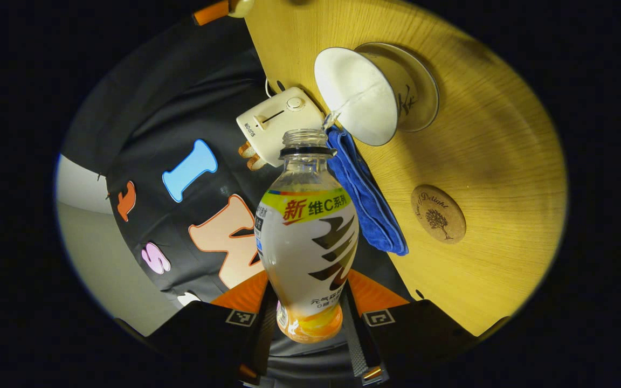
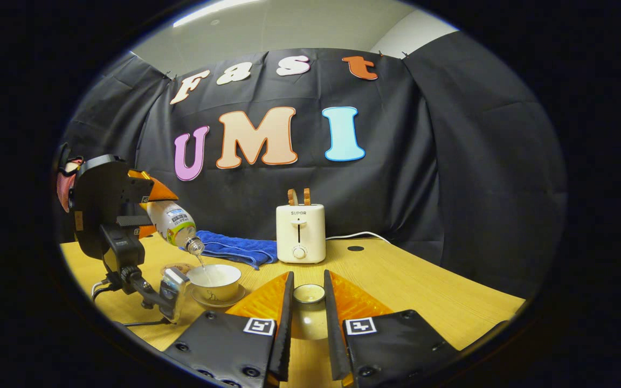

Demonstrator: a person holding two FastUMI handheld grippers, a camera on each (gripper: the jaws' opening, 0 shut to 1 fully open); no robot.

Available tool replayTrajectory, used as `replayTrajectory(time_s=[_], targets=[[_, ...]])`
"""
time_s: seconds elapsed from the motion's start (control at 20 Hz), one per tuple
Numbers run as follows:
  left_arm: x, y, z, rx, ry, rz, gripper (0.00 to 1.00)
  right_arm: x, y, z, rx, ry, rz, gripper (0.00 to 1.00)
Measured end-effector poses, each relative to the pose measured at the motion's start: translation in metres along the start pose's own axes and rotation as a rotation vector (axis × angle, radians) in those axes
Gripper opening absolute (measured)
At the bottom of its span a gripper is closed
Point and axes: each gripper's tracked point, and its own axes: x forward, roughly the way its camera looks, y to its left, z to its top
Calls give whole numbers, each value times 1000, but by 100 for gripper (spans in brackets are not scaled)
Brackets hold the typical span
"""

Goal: Open the teacup lid with one hand, grasp the water bottle and pour water into the teacup with the other hand; after pouring, place the water bottle on the coaster and then close the teacup lid.

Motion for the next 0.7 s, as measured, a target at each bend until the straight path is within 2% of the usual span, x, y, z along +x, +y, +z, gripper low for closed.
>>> replayTrajectory(time_s=[0.7], targets=[[-6, 17, -2, 108, 0, 28, 58, 0, 0, 0, 0, -1, 0, 33]])
